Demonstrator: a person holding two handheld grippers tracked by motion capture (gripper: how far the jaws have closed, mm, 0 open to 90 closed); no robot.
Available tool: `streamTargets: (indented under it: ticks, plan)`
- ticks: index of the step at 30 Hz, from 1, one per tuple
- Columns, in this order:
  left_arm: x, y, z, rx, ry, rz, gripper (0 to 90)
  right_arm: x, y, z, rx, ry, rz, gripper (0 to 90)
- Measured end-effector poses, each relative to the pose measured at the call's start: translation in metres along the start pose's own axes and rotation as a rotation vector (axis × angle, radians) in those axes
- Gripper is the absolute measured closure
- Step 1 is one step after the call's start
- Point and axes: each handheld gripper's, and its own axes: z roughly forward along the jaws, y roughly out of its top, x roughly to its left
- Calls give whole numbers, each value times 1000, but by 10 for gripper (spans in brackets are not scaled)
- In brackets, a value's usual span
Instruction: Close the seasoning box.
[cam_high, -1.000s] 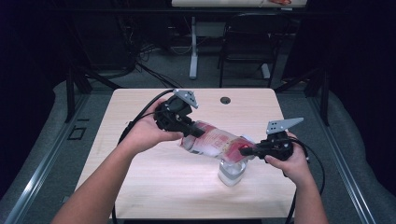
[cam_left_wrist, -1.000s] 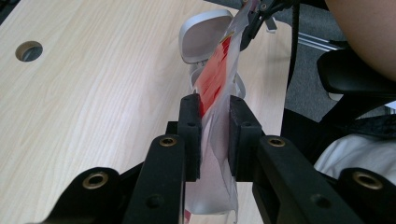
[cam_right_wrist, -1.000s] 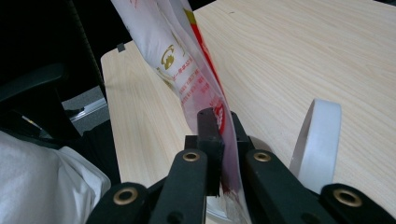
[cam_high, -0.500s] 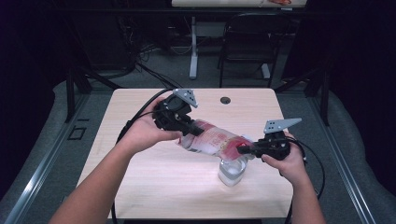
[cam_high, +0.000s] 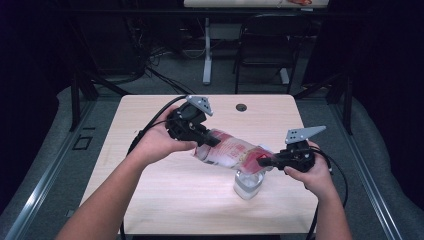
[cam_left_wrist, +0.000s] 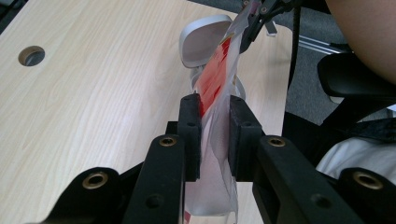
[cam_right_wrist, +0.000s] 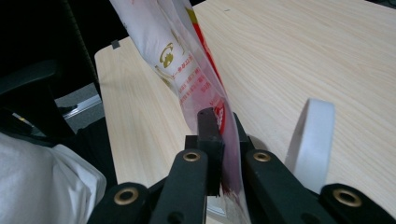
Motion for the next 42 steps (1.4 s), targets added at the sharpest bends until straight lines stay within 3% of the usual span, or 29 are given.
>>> streamTargets:
  ticks: [9,12,16,20,24,34,42]
  plan:
    - [-4,4,0,-12,37,17,782,-3,0,1,-50,-80,11,895]
    - [-4,3,-2,-13,38,20,784,-3,0,4,-64,-82,13,895]
    - [-3,0,-4,-6,35,16,785,-2,0,8,-55,-64,10,895]
    - [-2,-3,-6,-2,22,5,785,-2,0,10,-31,-2,16,895]
    - [1,-7,-5,-6,9,-5,784,-1,0,10,-16,18,12,896]
    - [6,-17,-2,-15,-10,-33,771,1,1,10,-5,9,2,895]
    - [8,-25,-1,-28,-17,-48,771,3,3,10,-30,-11,1,894]
